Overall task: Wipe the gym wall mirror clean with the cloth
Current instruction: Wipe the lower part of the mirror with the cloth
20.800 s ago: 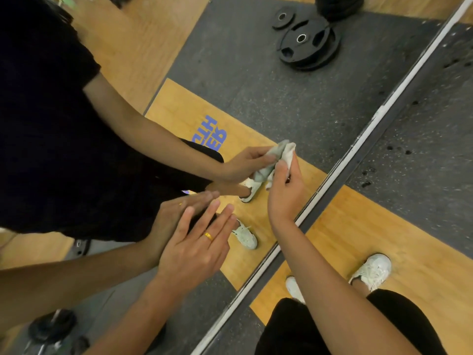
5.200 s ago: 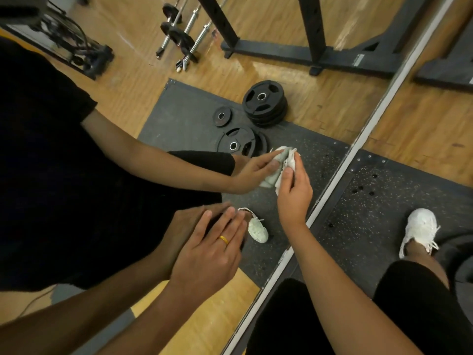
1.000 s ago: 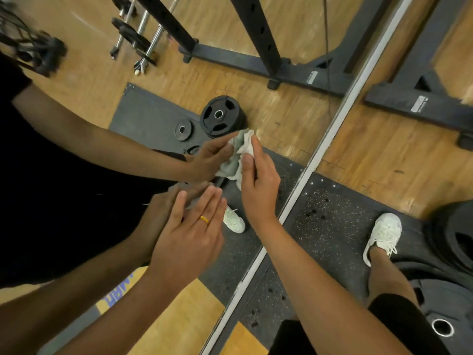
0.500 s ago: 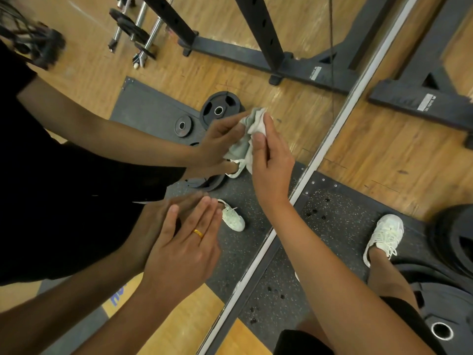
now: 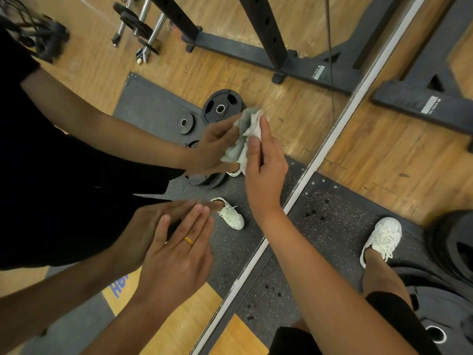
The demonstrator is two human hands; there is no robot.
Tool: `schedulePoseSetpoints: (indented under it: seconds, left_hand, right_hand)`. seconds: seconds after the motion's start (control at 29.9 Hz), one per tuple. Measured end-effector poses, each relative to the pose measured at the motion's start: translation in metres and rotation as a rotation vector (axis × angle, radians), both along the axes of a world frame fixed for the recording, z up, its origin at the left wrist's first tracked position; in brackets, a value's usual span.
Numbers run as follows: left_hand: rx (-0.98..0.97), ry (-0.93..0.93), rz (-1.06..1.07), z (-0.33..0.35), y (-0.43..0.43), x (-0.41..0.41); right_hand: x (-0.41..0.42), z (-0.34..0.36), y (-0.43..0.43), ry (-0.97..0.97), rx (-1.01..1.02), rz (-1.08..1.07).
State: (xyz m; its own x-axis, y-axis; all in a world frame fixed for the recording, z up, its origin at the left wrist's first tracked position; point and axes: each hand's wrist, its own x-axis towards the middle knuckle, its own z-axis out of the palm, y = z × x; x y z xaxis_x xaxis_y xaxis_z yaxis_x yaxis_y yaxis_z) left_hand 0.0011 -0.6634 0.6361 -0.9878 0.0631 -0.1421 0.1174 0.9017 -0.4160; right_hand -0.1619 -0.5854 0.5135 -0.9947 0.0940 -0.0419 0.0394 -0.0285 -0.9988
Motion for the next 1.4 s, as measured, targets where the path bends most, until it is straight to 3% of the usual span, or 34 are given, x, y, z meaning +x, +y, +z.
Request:
schedulePoseSetpoints:
  seconds: [0.2, 0.3, 0.37, 0.47, 0.64, 0.84, 1.04, 1.17, 1.3, 1.4]
  left_hand:
    - [0.137, 0.062, 0.026, -0.003, 0.006, 0.0]
    - [0.308, 0.141, 0.018, -0.007, 0.024, -0.013]
    - [0.321, 0.169, -0.015, -0.012, 0.033, -0.031]
    - [0.279, 0.177, -0.039, -0.024, 0.028, -0.062]
    - [0.002, 0.097, -0.134, -0.039, 0.015, -0.076]
    - [-0.014, 0.119, -0.066, -0.043, 0.018, -0.075]
    - [-0.008, 0.094, -0.043, -0.045, 0.018, -0.075]
    - [-0.026, 0.101, -0.067, -0.048, 0.016, -0.073]
    - [-0.037, 0.082, -0.066, -0.049, 0.013, -0.072]
    - [-0.035, 0.076, -0.071, -0.047, 0.015, -0.072]
  right_hand:
    - [-0.021, -0.027, 0.008, -0.182, 0.038, -0.015]
    - [-0.027, -0.019, 0.013, -0.099, 0.054, 0.018]
    - [-0.03, -0.017, 0.015, 0.0, 0.085, 0.029]
    - [-0.036, -0.033, 0.017, 0.036, 0.117, 0.057]
    - [-0.066, -0.065, 0.017, -0.315, 0.136, -0.02]
    - [-0.079, -0.045, 0.016, -0.05, 0.082, -0.057]
    - [-0.113, -0.08, 0.015, -0.27, 0.127, -0.166]
    - [-0.12, -0.079, 0.025, -0.146, 0.134, -0.094]
    - [-0.14, -0.08, 0.023, -0.018, 0.147, -0.158]
    - [-0.152, -0.093, 0.025, -0.1, 0.164, -0.183]
